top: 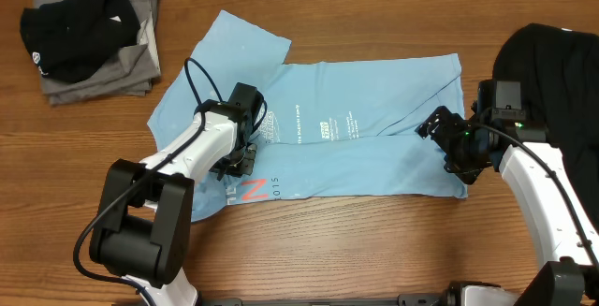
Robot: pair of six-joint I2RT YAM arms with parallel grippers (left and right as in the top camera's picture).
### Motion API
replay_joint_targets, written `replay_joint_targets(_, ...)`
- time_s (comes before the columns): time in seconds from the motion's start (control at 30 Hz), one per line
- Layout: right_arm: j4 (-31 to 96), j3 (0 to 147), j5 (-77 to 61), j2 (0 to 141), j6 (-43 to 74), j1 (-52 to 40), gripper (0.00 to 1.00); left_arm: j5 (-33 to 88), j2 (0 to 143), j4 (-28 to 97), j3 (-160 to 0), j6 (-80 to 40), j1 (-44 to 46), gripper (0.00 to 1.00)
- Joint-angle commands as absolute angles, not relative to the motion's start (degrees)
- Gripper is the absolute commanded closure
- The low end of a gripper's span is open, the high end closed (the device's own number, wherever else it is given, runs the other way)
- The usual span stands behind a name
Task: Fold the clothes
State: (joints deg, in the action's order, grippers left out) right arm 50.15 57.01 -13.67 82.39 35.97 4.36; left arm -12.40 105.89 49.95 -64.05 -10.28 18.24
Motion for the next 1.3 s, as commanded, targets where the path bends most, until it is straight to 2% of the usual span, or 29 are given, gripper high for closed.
replay_joint_targets(0.0, 49.39, 56.31, -12.49, 81.19, 35.53, 4.14, 0.00, -12.82, 105.95, 50.78, -64.69, -10.33, 18.02, 0.84)
replay_joint_targets(0.57, 49.39, 56.18, -12.49, 81.23, 35.53, 4.14, 0.00, -20.58, 105.95, 50.65, -67.35, -10.50, 17.98, 0.87)
replay_joint_targets(0.73, 49.58, 56.18, -12.49, 81.23, 35.53, 4.14, 0.00, -22.04, 105.95, 48.42, -67.35, -10.52, 17.17, 0.95)
replay_joint_targets(0.83, 49.65, 56.18, -12.49, 81.23, 35.51, 4.14, 0.00, -23.51, 105.95, 46.92, -67.35, -10.52, 16.23, 0.96)
replay_joint_targets(0.93, 49.87, 56.18, -12.49, 81.23, 35.51, 4.14, 0.00, -29.89, 105.95, 44.01, -67.35, -10.96, 14.68, 0.95)
replay_joint_targets(1.03, 50.04, 56.18, -12.49, 81.23, 35.51, 4.14, 0.00, -35.51, 105.95, 42.33, -67.68, -10.96, 13.43, 0.79)
replay_joint_targets(1.07, 50.13, 56.18, -12.49, 81.23, 35.51, 4.14, 0.00, -37.21, 105.95, 42.41, -68.05, -10.96, 13.19, 0.67)
replay_joint_targets(1.1, 50.19, 56.18, -12.47, 81.23, 35.51, 4.14, 0.00, -38.61, 105.95, 42.94, -68.75, -11.05, 13.04, 0.47)
replay_joint_targets(1.13, 50.19, 56.18, -12.49, 81.23, 35.51, 4.14, 0.00, -39.72, 105.95, 43.90, -69.84, -11.55, 13.02, 0.37)
replay_joint_targets(1.27, 50.00, 56.18, -12.49, 81.23, 35.53, 4.14, 0.00, -40.47, 105.95, 49.56, -75.96, -14.61, 13.08, 0.36)
